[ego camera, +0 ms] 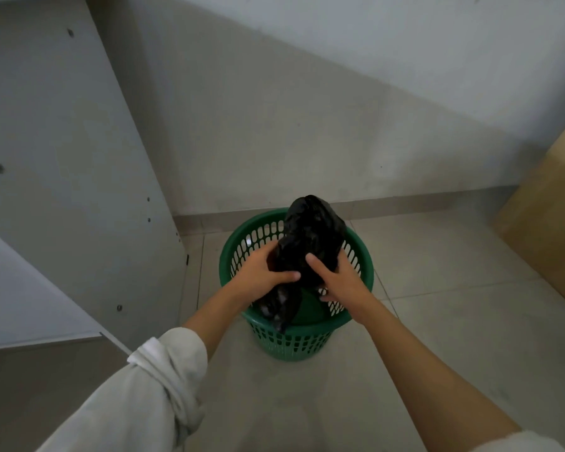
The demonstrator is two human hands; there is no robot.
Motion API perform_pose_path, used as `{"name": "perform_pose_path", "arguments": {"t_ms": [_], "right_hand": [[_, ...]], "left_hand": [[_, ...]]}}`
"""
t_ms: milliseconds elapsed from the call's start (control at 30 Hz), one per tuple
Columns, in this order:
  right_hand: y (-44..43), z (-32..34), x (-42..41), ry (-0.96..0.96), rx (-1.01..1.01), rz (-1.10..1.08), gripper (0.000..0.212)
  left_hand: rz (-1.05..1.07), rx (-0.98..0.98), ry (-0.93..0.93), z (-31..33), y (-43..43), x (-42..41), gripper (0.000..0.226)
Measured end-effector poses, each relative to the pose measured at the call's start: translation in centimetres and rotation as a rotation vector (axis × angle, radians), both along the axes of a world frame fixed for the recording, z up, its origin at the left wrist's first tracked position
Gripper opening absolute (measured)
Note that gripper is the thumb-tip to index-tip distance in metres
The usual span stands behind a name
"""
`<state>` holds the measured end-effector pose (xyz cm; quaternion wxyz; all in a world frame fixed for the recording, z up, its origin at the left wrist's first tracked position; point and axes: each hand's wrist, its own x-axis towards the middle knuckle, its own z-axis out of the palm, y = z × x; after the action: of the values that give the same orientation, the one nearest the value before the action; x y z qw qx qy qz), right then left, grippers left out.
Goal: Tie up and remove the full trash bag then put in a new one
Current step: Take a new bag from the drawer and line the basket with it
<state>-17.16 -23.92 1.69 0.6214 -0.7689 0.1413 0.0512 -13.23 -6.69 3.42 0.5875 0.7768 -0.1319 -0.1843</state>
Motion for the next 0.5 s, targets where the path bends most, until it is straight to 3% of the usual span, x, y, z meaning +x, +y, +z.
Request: {"name": "perform_pose_path", "arguments": {"t_ms": [67, 200, 333, 433, 500], "right_hand": [[-0.3, 0.4, 0.5, -0.034, 0.073, -0.094, 0.052], [-2.5, 1.2, 0.7, -0.041, 0.129, -0.323, 0.019], [-3.8, 1.9, -0.5, -0.107, 0.240, -0.334, 0.025], [-3.8, 2.5, -1.2, -0.137, 0.311, -0.305, 0.028], [-3.7, 2.8, -1.5, -0.145, 0.364, -0.283, 0.028]], "left_hand": [[-0.060, 0.159, -0.131, 0.0, 0.5, 0.3, 0.061], [-0.005, 0.619, -0.689, -0.4, 2.4, 1.1, 0.041], [-0.094, 0.844, -1.202, -2.2, 3.8, 1.1, 0.053], [-0.310, 0.885, -1.026, -2.5, 3.6, -0.7, 0.056], [-0.220, 0.792, -0.827, -1.8, 3.4, -1.5, 0.062]]}}
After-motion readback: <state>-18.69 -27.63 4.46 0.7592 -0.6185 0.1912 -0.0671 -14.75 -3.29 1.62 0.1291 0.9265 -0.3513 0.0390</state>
